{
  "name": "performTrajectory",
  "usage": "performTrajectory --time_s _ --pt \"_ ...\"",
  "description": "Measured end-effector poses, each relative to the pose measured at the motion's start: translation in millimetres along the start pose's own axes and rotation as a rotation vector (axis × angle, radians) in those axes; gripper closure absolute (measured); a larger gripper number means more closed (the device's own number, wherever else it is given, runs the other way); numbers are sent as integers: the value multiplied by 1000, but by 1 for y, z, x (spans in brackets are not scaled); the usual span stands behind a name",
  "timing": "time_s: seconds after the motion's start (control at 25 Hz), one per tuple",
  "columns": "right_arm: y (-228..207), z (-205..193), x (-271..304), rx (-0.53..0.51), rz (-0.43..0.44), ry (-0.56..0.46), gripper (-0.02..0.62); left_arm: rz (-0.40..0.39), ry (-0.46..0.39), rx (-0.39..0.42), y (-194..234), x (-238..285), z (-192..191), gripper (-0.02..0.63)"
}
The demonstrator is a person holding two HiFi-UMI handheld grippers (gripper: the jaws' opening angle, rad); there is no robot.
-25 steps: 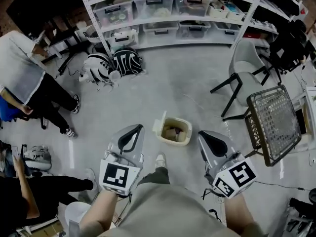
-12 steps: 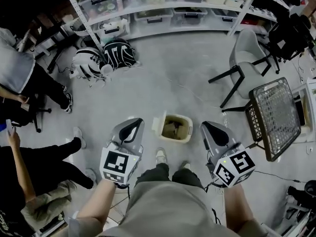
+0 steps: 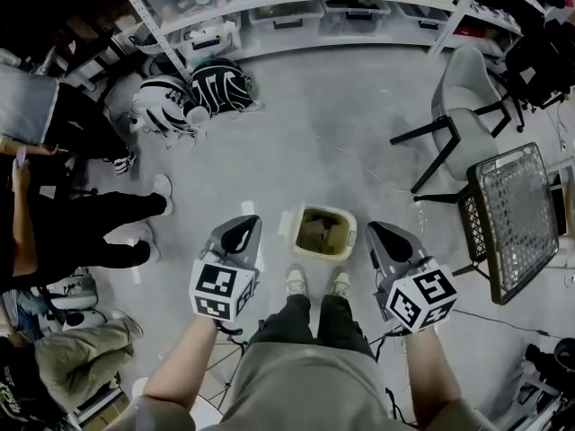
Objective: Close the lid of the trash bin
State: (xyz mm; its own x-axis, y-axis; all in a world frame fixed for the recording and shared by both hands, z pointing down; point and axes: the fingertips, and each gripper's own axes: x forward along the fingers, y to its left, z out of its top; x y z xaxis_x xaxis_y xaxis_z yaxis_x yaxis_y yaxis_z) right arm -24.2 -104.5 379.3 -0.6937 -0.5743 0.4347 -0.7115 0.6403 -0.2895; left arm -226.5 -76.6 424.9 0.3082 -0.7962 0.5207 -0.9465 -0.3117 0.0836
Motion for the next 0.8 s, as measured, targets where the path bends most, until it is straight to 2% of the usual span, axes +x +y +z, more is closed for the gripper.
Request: performTrajectory --time_s 0.12,0.4,0.6,0.68,0.8 --pt "-20 -11 17 -8 2 27 592 35 71 -11 7 28 -24 604" --pt "-62 -59 42 20 -12 112 592 20 207 -91 4 97 -96 604" --pt "-80 -94 54 36 -15 153 592 6 342 -162 -1 135 -162 604" --pt "-88 -108 58 48 -17 170 592 16 369 -180 1 149 -181 604" --pt "-100 -129 64 68 -27 188 592 -13 414 -193 -4 168 -205 604"
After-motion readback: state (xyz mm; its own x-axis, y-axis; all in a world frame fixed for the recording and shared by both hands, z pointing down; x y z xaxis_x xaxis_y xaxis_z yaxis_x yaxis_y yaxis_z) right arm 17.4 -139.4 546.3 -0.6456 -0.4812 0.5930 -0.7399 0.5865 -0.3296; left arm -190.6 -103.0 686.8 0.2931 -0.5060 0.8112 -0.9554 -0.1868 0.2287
